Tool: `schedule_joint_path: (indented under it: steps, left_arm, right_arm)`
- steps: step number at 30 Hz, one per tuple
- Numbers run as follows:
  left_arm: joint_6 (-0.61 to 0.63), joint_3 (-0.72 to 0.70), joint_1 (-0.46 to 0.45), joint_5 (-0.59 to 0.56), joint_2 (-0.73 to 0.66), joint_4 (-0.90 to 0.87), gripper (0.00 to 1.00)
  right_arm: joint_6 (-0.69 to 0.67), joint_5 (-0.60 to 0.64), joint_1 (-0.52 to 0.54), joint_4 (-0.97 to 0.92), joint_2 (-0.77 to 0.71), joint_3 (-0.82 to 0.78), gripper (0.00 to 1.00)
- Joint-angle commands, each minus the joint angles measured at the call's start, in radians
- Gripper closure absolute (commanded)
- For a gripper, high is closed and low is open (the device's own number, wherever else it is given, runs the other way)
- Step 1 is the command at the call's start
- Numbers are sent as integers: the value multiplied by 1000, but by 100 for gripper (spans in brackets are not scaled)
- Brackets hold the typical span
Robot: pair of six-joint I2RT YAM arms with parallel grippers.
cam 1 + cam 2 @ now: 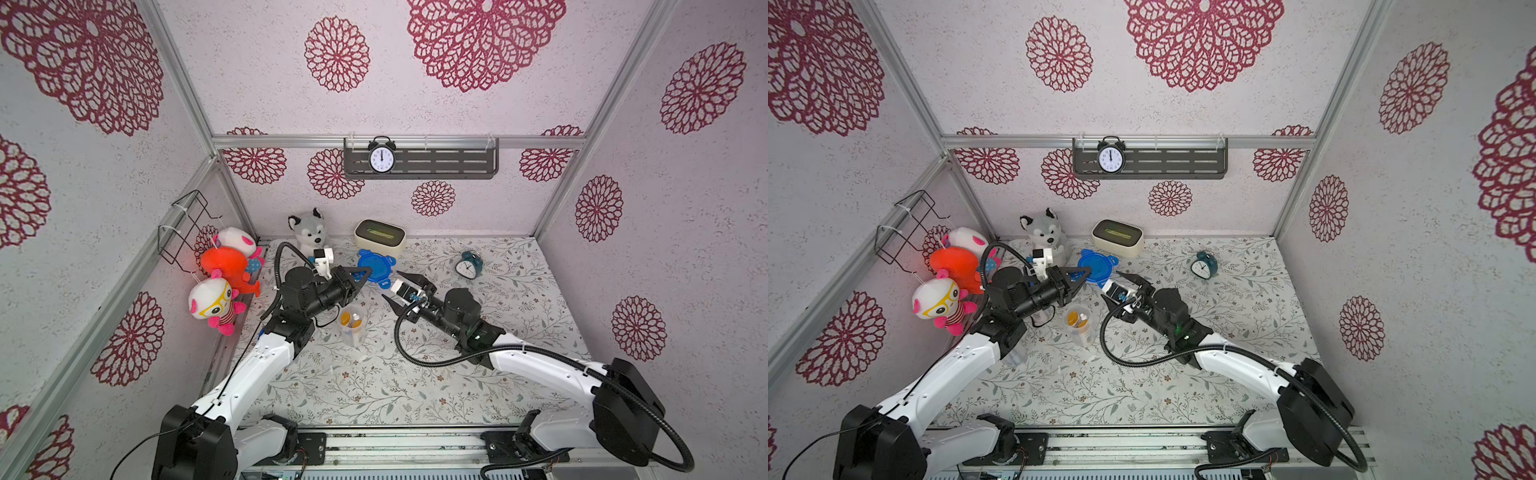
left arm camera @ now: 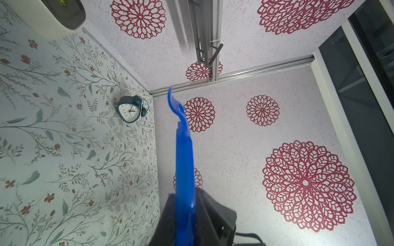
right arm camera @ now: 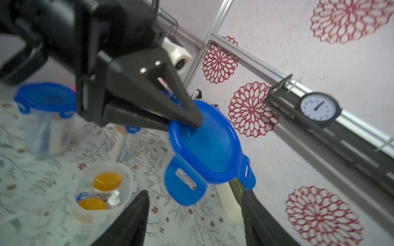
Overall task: Pack away toiletry kits
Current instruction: Pick up the lid from the center of the board.
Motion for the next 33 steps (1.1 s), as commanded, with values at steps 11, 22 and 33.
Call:
schedule_joint_path:
  steps: [11,22,33]
  left_arm:
    - [70,-100,12,-35,-36,50,100]
    - [21,-161,12,-41,-5,168,100]
    - [-22,-161,12,-12,56,257,100]
  right_arm:
    - [1323,-606,-226,135,153,103,46]
    - [1715,-642,-222,464,361,116,61]
    - [1737,-608,-182,538,409,139,78]
